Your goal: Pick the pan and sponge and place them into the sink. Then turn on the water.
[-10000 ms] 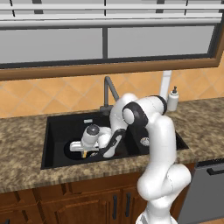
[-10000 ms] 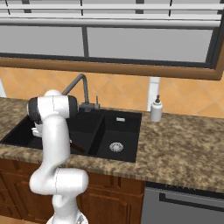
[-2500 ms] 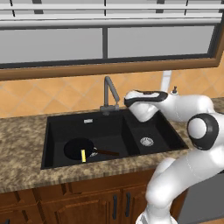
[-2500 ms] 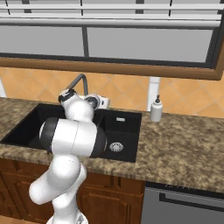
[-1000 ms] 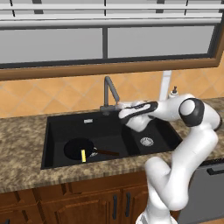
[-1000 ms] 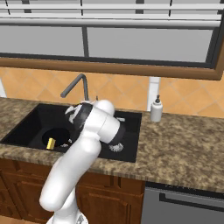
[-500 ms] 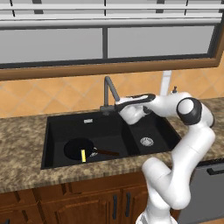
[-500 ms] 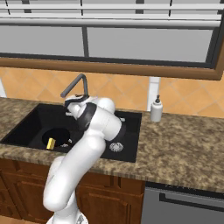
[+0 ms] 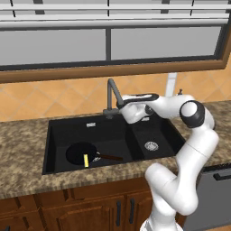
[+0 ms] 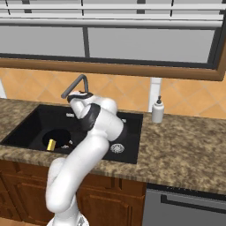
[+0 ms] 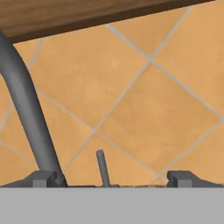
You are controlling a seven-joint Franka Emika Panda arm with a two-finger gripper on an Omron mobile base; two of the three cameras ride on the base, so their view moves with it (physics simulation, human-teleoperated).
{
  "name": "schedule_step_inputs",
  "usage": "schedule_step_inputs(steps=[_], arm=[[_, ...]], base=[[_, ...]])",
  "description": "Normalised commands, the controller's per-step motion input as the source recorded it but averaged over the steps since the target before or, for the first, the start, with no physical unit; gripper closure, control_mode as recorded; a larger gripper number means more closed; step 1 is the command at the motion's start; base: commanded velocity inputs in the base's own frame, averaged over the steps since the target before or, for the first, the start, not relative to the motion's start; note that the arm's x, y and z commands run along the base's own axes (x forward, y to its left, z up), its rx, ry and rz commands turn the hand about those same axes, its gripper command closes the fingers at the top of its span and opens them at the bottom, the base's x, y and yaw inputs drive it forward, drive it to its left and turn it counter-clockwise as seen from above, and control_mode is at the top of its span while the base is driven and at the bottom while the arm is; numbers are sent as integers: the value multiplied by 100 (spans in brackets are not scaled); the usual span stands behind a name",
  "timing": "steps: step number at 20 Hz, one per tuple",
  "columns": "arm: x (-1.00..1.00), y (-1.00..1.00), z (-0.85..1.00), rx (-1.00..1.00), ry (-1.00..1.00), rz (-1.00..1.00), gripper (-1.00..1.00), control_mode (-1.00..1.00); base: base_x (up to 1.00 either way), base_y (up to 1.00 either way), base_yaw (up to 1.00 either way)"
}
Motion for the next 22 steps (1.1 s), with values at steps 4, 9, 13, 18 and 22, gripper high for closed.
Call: schedule_step_inputs(steps=[4,9,13,18,22], arm=[[14,2,-11,0,0,0,-100,-100],[10,3,-3,0,0,0,-100,-100],[11,0,-2,0,0,0,-100,-100],[13,0,0,0,0,0,-100,-100],[11,0,-1,0,0,0,-100,-100]], base=[[0,0,0],[0,0,0],[0,0,0],[0,0,0],[0,0,0]])
